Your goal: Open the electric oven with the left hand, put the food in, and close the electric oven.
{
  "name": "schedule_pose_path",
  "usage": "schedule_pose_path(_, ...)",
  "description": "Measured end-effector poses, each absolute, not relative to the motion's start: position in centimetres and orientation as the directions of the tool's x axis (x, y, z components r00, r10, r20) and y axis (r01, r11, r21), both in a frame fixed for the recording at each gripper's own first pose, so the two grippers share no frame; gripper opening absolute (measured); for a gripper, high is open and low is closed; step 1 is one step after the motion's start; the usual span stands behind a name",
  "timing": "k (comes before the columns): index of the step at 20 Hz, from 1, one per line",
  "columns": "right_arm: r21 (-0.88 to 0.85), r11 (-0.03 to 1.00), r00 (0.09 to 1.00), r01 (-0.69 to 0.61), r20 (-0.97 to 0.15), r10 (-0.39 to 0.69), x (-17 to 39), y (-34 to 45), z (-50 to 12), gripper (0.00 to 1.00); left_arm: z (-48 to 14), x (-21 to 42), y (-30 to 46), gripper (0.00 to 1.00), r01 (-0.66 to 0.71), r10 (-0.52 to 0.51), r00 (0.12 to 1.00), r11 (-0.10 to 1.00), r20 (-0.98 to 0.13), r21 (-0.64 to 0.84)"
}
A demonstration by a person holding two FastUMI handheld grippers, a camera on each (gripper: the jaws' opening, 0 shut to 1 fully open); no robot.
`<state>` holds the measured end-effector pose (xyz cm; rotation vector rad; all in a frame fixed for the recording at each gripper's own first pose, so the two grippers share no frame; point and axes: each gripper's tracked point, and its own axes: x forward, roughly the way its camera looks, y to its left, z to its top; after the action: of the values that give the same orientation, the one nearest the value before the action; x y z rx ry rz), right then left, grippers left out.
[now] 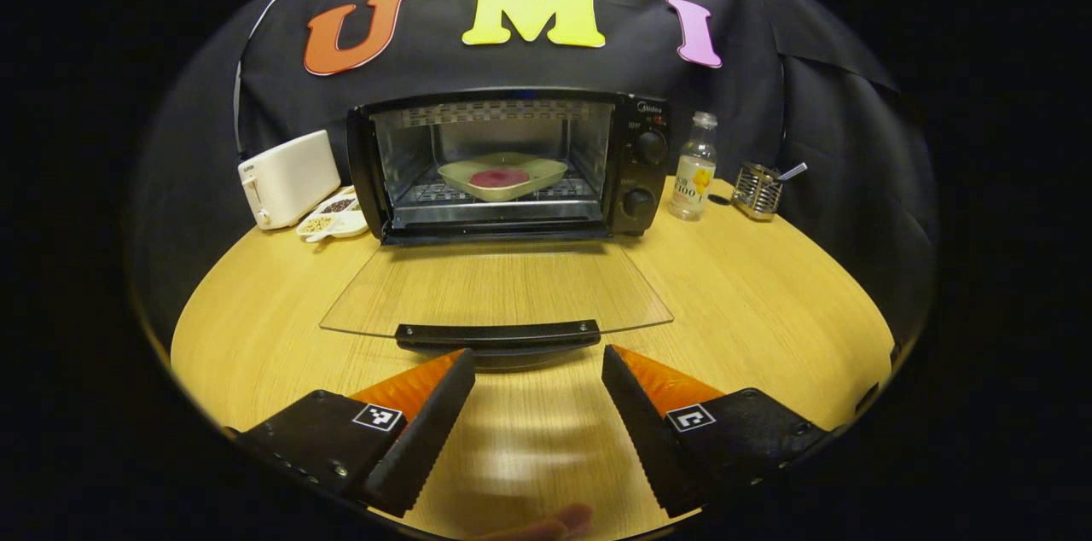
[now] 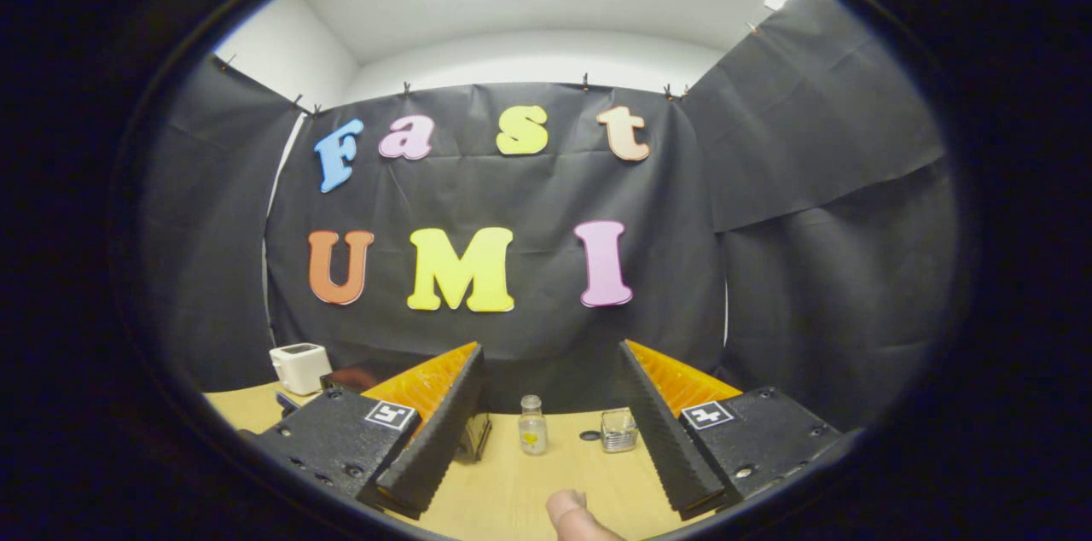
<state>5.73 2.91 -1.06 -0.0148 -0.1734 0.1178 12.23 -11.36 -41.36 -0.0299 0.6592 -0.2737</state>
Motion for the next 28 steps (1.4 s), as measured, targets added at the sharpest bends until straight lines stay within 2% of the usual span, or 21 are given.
schedule_pose_path(4, -0.005, 0.994, 0.98, -0.105, 0.171, 0.105, 6.4, 1.8, -1.6, 0.96, -42.5, 13.2, -10.5, 0.96, 0.217, -0.208, 0.744, 0.974, -0.635, -0.065)
schedule_pose_path(5, 0.006, 0.995, 0.981, -0.103, 0.169, 0.1, 6.5, 1.5, -1.7, 0.96, -42.7, 13.5, -10.2, 1.0, 0.209, -0.198, 0.739, 0.976, -0.644, -0.06)
schedule_pose_path(7, 0.024, 0.994, 0.982, -0.109, 0.16, 0.104, 6.7, 1.3, -2.2, 0.96, -42.9, 13.8, -10.2, 0.94, 0.192, -0.203, 0.716, 0.977, -0.668, -0.091)
schedule_pose_path(11, 0.014, 0.994, 0.982, -0.11, 0.156, 0.106, 6.7, 0.5, -2.4, 0.98, -42.2, 14.0, -10.1, 0.94, 0.19, -0.196, 0.717, 0.978, -0.669, -0.083)
schedule_pose_path(15, 0.008, 0.996, 0.973, -0.093, 0.212, 0.089, 6.0, -0.5, -1.3, 0.96, -40.5, 14.5, -10.0, 0.94, 0.19, -0.187, 0.739, 0.98, -0.647, -0.066)
schedule_pose_path(28, 0.028, 0.999, 0.986, -0.045, 0.165, 0.04, 6.4, -2.7, -3.5, 0.96, -34.3, 17.6, -9.5, 0.95, 0.188, -0.173, 0.821, 0.982, -0.543, -0.028)
